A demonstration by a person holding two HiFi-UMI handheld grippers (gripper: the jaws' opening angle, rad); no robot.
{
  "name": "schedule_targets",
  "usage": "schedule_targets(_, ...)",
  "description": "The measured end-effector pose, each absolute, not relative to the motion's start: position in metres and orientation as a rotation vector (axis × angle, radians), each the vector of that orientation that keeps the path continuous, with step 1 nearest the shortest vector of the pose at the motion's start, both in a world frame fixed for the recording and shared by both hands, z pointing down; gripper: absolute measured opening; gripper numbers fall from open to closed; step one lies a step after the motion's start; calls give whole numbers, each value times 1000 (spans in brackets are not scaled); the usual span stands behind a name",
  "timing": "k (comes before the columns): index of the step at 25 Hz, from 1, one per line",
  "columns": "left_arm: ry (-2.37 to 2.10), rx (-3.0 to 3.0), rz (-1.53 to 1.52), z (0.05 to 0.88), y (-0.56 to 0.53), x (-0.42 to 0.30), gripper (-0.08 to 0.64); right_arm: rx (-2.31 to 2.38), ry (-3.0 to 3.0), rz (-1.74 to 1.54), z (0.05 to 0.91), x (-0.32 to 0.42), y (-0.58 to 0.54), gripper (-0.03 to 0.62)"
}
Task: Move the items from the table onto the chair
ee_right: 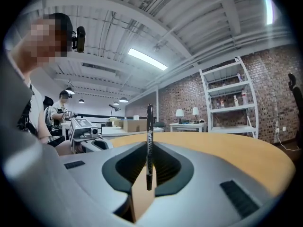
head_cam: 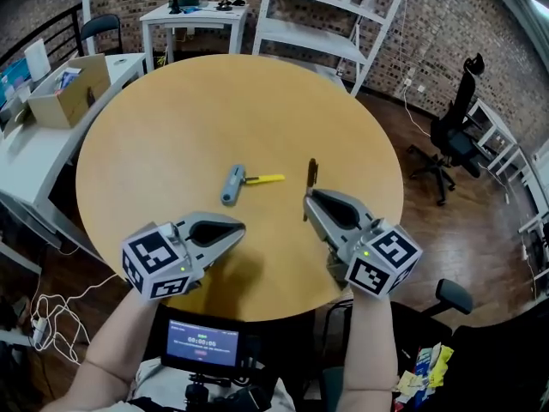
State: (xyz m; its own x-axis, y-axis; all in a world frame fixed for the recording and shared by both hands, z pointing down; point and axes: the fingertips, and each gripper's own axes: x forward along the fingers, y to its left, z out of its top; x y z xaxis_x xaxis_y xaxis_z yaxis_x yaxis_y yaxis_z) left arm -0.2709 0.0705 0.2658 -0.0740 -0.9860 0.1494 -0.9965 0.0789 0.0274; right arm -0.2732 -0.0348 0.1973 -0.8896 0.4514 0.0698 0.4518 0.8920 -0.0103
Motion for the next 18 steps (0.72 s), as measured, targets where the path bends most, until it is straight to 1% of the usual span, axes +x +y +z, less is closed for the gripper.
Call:
schedule_targets(7,-2183,2125,107,251,43,-251,6,-656,-3017,1,196,-250,-53,46)
schedule_targets(11,-2142,2168,49,244,20,-239,6,-594,-3047,15,196,-224,-69,48)
schedule_targets(18,-1963,2326,72,246,-39,-179,6,-397,-3094,43,201,-160,-119,48)
